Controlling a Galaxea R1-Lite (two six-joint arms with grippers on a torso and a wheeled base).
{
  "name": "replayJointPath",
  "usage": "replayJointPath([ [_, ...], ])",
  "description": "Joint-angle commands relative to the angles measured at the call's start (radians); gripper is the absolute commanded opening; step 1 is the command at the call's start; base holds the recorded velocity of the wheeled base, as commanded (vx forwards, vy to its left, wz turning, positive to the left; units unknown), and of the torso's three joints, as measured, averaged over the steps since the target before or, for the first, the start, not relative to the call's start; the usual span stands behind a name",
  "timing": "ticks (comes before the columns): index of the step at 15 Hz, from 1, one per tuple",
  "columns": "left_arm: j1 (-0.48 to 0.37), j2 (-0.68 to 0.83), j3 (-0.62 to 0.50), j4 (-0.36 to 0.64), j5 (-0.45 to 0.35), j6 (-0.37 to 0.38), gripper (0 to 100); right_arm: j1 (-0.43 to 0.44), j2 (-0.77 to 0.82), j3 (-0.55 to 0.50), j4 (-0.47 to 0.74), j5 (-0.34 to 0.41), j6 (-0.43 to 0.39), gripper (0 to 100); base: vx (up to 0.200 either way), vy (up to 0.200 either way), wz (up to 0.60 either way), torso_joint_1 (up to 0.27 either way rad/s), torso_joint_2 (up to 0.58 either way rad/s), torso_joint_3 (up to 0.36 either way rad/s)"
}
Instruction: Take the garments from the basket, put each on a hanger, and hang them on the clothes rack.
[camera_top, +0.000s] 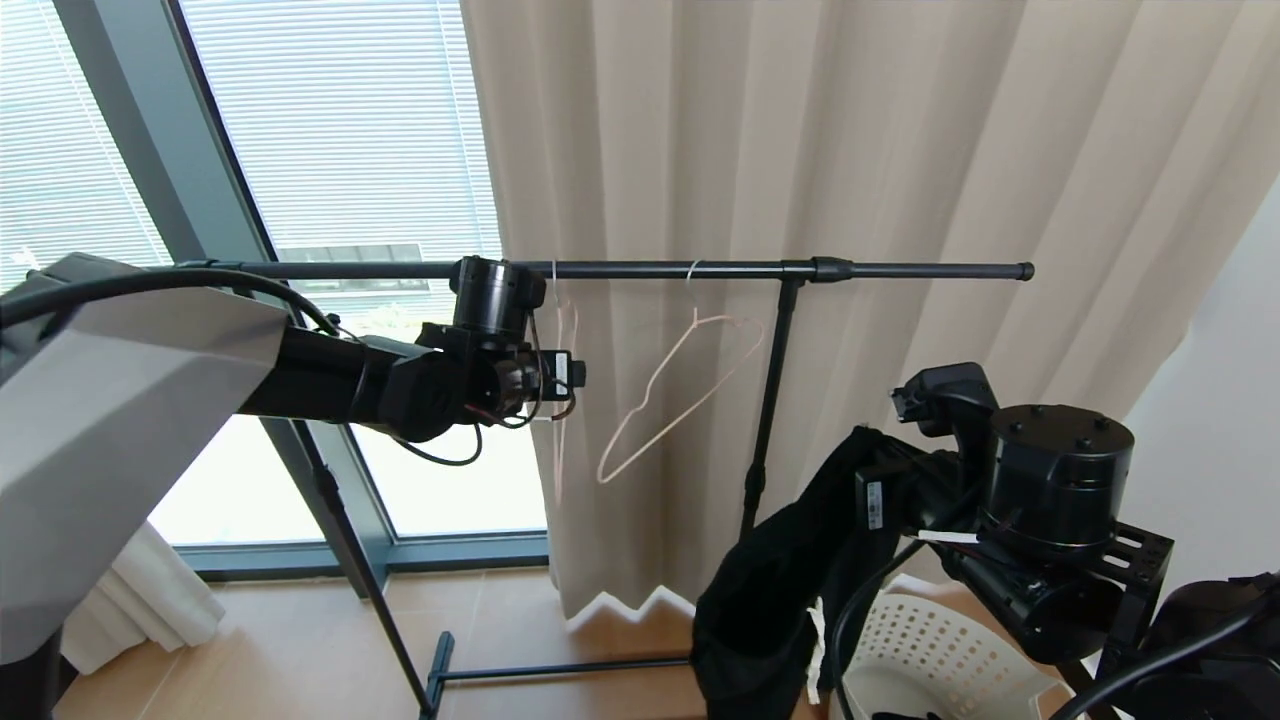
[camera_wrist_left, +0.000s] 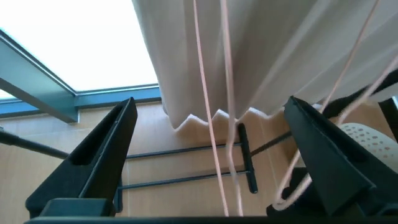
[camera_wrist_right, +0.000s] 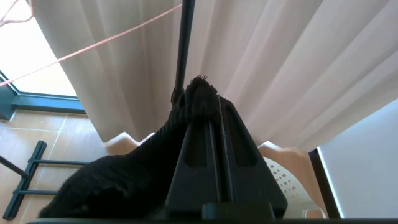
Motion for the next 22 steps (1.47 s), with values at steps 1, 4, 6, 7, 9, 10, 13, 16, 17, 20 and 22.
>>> replayJointPath([
  [1, 0.005, 0.076, -0.022, 0.002, 0.001, -0.004, 100, 0.006, 0.004, 0.005, 0.0, 0.0, 0.0, 0, 0.0, 0.0, 0.0, 0.0, 0.0, 0.0],
  [4, 0.002, 0.106, -0.015, 0.0, 0.002, -0.004, 100, 0.009, 0.006, 0.008, -0.001, 0.0, 0.001, 0, 0.0, 0.0, 0.0, 0.0, 0.0, 0.0],
  [6, -0.001, 0.105, -0.004, 0.002, 0.002, -0.022, 100, 0.009, 0.006, 0.006, -0.001, 0.0, 0.001, 0, 0.0, 0.0, 0.0, 0.0, 0.0, 0.0],
  [7, 0.0, 0.108, -0.003, 0.002, 0.002, -0.02, 100, 0.009, 0.007, 0.006, -0.001, 0.001, 0.001, 0, 0.0, 0.0, 0.0, 0.0, 0.0, 0.0],
  [9, 0.0, 0.1, 0.007, 0.0, 0.01, -0.024, 100, 0.014, 0.006, 0.009, -0.001, 0.001, 0.003, 0, 0.0, 0.0, 0.0, 0.0, 0.0, 0.0],
  [10, 0.0, 0.099, 0.02, 0.0, 0.022, -0.024, 100, 0.022, 0.004, 0.008, -0.001, 0.001, 0.003, 0, 0.0, 0.0, 0.0, 0.0, 0.0, 0.0],
  [13, 0.002, 0.089, 0.036, 0.0, 0.063, -0.024, 100, 0.023, 0.006, 0.009, -0.001, 0.0, 0.003, 0, 0.0, 0.0, 0.0, 0.0, 0.0, 0.0],
  [16, -0.003, 0.076, 0.033, -0.008, 0.067, -0.019, 100, 0.034, -0.002, 0.018, -0.001, 0.0, 0.003, 0, 0.0, 0.0, 0.0, 0.0, 0.0, 0.0],
  [17, -0.009, 0.079, 0.024, -0.008, 0.06, -0.019, 100, 0.034, 0.0, 0.018, -0.001, 0.0, 0.003, 0, 0.0, 0.0, 0.0, 0.0, 0.0, 0.0],
  [20, -0.024, 0.103, -0.012, -0.038, 0.039, -0.017, 100, 0.034, -0.002, 0.02, -0.001, 0.0, 0.003, 0, 0.0, 0.0, 0.0, 0.0, 0.0, 0.0],
  [22, -0.027, 0.126, -0.045, -0.043, 0.033, -0.014, 100, 0.034, 0.0, 0.017, -0.003, 0.001, 0.003, 0, 0.0, 0.0, 0.0, 0.0, 0.0, 0.0],
])
